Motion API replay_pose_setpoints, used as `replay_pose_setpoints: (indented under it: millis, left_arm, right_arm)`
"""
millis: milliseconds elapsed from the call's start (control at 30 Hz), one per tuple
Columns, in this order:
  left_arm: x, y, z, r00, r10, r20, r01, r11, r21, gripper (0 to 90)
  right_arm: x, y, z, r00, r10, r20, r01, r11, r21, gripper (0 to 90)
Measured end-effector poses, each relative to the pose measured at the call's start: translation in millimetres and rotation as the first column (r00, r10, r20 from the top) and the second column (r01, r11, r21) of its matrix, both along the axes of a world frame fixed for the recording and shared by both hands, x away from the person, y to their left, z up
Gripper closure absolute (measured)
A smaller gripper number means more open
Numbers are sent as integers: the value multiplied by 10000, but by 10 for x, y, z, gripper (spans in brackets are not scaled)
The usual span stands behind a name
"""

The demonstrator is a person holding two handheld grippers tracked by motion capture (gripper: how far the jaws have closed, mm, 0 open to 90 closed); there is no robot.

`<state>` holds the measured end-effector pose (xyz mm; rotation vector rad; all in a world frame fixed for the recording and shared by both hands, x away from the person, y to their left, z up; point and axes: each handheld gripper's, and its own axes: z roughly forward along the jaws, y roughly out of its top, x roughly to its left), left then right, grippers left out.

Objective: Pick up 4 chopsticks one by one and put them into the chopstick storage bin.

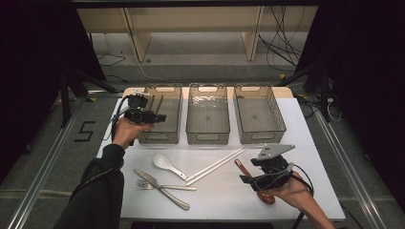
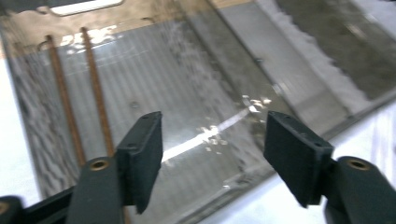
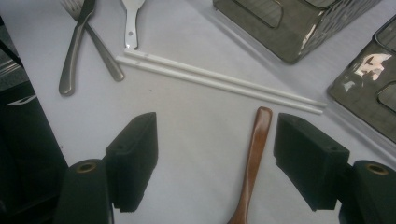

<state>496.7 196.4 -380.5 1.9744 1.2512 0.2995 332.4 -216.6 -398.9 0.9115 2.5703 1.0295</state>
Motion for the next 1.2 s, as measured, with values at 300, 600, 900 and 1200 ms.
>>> replay_pose_setpoints:
  millis: [300, 600, 900, 1200]
  left_arm:
    - [-290, -143, 103, 9925, -1122, 480, 1132, 9934, -181, 269]
    - [-474, -342, 37, 9795, -1989, 317, 1983, 9799, 209, 204]
    - [-650, -623, -25, 9565, -2918, 58, 2912, 9555, 471, 184]
    - [-771, -890, -144, 9300, -3642, -503, 3676, 9232, 1125, 172]
  right_arm:
    - [-9, -11, 2, 9999, -126, 83, 126, 9999, 63, 314]
    - [-22, -29, -8, 9991, -309, 292, 303, 9993, 227, 310]
    - [-55, -43, -4, 9978, -471, 459, 446, 9976, 539, 309]
    - [-78, -66, -6, 9967, -606, 539, 566, 9957, 728, 306]
